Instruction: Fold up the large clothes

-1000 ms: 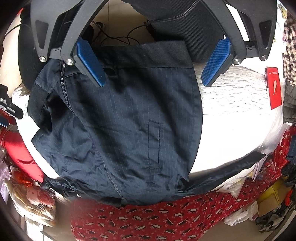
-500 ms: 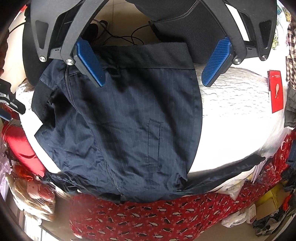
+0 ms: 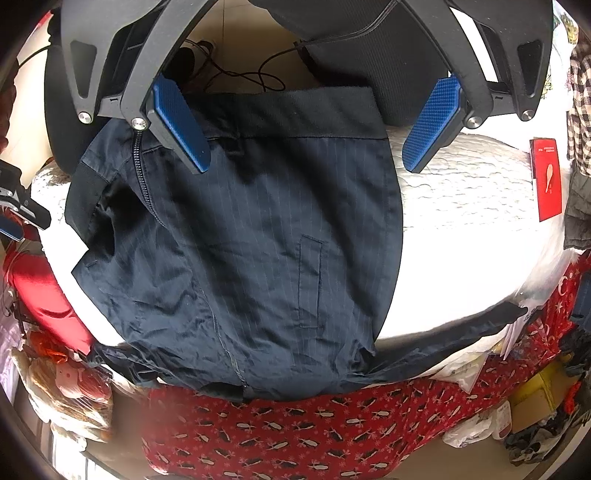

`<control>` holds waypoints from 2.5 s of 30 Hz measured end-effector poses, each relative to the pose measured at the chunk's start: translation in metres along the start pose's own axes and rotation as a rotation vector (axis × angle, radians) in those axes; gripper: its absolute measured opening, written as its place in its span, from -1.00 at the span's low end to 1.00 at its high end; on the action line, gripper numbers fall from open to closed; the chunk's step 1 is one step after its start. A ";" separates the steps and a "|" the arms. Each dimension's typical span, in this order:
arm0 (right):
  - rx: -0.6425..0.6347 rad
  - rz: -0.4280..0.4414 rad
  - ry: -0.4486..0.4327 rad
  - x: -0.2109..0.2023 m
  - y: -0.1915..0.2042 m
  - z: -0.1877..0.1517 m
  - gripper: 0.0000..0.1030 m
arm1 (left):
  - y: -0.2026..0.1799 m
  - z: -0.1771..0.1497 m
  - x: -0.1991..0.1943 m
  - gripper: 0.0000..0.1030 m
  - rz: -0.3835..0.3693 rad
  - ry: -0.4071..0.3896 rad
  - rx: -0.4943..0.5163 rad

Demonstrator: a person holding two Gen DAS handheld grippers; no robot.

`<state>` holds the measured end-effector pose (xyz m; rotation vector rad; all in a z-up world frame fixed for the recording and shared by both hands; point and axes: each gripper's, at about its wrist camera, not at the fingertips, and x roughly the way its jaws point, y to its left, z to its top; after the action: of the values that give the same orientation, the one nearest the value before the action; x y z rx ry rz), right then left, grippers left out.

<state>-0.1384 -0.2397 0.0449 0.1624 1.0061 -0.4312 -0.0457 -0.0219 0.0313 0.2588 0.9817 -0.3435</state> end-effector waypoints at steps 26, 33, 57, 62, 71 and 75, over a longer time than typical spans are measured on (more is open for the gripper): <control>0.001 0.004 -0.014 -0.004 0.001 0.000 0.98 | -0.002 0.000 -0.003 1.00 -0.009 -0.009 0.000; 0.001 0.007 -0.010 -0.003 0.002 0.000 0.98 | 0.000 0.000 0.001 1.00 -0.015 0.002 -0.003; 0.128 0.224 0.224 0.093 -0.040 -0.004 -0.83 | 0.097 -0.014 0.098 -1.00 -0.060 0.289 -0.254; 0.186 0.340 0.060 0.028 -0.065 -0.003 -0.85 | 0.101 -0.009 0.062 -1.00 -0.083 0.223 -0.245; 0.338 0.289 0.332 0.054 -0.099 -0.071 -0.82 | 0.115 -0.018 0.060 -1.00 -0.098 0.285 -0.295; 0.390 0.236 0.275 0.043 -0.107 -0.049 -0.67 | 0.119 0.010 0.045 -0.98 -0.116 0.212 -0.262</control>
<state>-0.2019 -0.3329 -0.0107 0.6994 1.1478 -0.3915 0.0322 0.0763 0.0059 -0.0008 1.2411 -0.2933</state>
